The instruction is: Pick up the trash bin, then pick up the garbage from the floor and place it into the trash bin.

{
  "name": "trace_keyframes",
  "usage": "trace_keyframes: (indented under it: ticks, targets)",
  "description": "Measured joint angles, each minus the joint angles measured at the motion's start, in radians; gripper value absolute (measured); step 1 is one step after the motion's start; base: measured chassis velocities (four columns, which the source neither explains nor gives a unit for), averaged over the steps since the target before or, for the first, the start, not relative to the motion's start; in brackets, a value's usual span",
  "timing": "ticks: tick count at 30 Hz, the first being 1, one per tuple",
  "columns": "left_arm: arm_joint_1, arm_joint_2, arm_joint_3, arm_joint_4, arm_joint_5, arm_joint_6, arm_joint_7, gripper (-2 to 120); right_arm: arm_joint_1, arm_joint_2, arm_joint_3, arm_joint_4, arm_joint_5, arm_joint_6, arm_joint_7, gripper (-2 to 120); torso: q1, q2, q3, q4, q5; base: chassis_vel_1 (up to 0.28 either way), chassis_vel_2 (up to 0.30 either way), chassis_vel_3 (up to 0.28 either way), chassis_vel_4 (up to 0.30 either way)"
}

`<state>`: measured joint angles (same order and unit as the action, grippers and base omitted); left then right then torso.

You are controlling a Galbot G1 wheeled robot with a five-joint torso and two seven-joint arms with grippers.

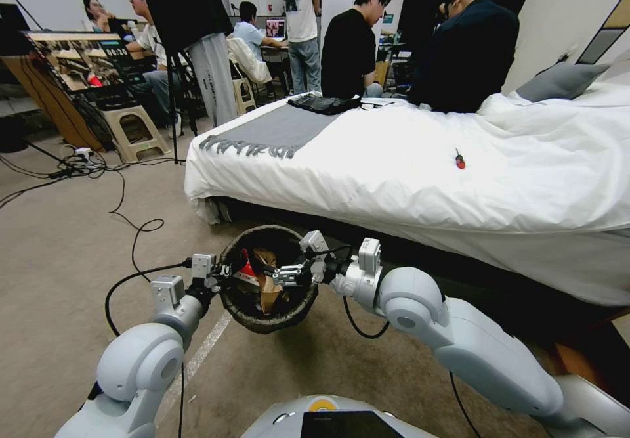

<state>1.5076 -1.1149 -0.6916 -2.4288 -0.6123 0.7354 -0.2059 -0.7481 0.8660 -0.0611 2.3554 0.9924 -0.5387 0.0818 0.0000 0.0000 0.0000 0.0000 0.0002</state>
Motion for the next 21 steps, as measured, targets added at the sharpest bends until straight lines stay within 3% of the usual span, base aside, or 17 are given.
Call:
trace_keyframes:
  ticks: [3,12,17,21]
  targets:
    - [0.003,0.002,-0.002,-0.006,0.000,0.000,0.000,1,-0.063,-0.041,0.049,0.047,0.008,0.018,0.030,100,0.000,0.000,0.000,-0.0001,0.0000,0.000,0.000,0.000,0.000]
    - [0.020,0.001,-0.014,-0.017,0.000,0.000,0.000,1,-0.144,-0.065,0.106,0.113,-0.014,0.093,0.157,100,0.000,0.000,0.000,-0.0001,-0.0002,0.000,0.000,0.000,0.000]
    - [0.049,-0.018,-0.038,-0.040,0.007,0.000,-0.001,1,-0.223,-0.064,0.226,0.092,-0.072,0.166,0.191,100,0.000,0.000,0.000,0.0005,-0.0001,0.000,0.000,0.000,0.000]
    - [0.051,-0.021,-0.039,-0.046,0.008,0.000,-0.002,1,-0.350,-0.047,0.364,0.064,-0.203,0.222,0.187,100,0.000,0.000,0.000,0.0000,0.0000,0.000,0.000,0.000,0.000]
